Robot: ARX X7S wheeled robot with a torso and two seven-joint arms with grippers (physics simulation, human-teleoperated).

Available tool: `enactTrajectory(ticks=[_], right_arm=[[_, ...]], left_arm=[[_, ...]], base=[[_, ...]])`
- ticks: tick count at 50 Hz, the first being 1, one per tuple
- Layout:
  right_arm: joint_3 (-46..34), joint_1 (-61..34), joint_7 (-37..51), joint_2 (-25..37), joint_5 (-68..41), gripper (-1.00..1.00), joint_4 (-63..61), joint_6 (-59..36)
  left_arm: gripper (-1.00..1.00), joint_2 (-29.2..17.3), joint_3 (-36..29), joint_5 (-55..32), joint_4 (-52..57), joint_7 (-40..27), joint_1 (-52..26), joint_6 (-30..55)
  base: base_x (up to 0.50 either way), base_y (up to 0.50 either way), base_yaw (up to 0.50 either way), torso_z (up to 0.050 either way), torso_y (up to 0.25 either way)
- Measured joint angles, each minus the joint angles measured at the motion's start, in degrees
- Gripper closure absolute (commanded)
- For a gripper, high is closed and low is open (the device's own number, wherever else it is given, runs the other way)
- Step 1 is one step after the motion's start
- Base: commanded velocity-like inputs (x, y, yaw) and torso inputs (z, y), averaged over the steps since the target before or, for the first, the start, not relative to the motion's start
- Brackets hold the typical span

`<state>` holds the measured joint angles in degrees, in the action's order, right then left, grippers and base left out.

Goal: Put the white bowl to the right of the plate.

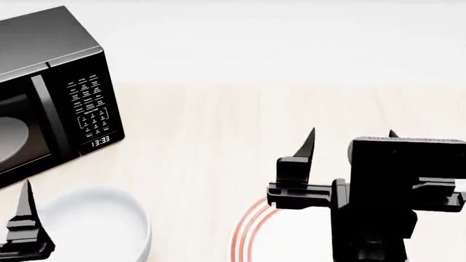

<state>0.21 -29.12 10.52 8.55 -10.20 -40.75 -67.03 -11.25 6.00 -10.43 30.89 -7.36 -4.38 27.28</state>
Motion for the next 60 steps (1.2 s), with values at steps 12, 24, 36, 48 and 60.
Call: enactTrajectory(ticks=[12, 24, 36, 48, 60], right_arm=[[-2.88, -8.45, -1.89, -1.89, -3.74, -1.00, -1.18, -8.54], [-4.69, -17.54, 7.83, -6.24, -17.40, -1.00, -0.12, -16.23], [-10.12, -27.26, 28.44, -7.71, -42.57, -1.00, 11.91, -15.45], [-26.14, -39.81, 45.54, -8.12, -68.14, -1.00, 34.58, -4.23], [-44.94, -48.94, 52.74, -8.16, -89.94, -1.00, 56.15, 6.53]], left_arm=[[-1.00, -1.21, 6.34, 1.21, -2.57, -3.38, 3.07, -3.10], [-1.00, -1.95, 10.74, 0.47, -2.04, -4.73, 5.49, -4.69], [-1.00, -2.21, 13.87, -0.19, -1.49, -6.10, 6.78, -5.43], [-1.00, -2.29, 17.35, -1.96, -0.60, -6.85, 7.97, -6.00], [-1.00, -2.42, 19.48, -3.60, 0.05, -7.00, 8.82, -6.39]], base=[[0.00, 0.00, 0.00, 0.000, 0.000], [0.00, 0.00, 0.00, 0.000, 0.000], [0.00, 0.00, 0.00, 0.000, 0.000], [0.00, 0.00, 0.00, 0.000, 0.000], [0.00, 0.00, 0.00, 0.000, 0.000]])
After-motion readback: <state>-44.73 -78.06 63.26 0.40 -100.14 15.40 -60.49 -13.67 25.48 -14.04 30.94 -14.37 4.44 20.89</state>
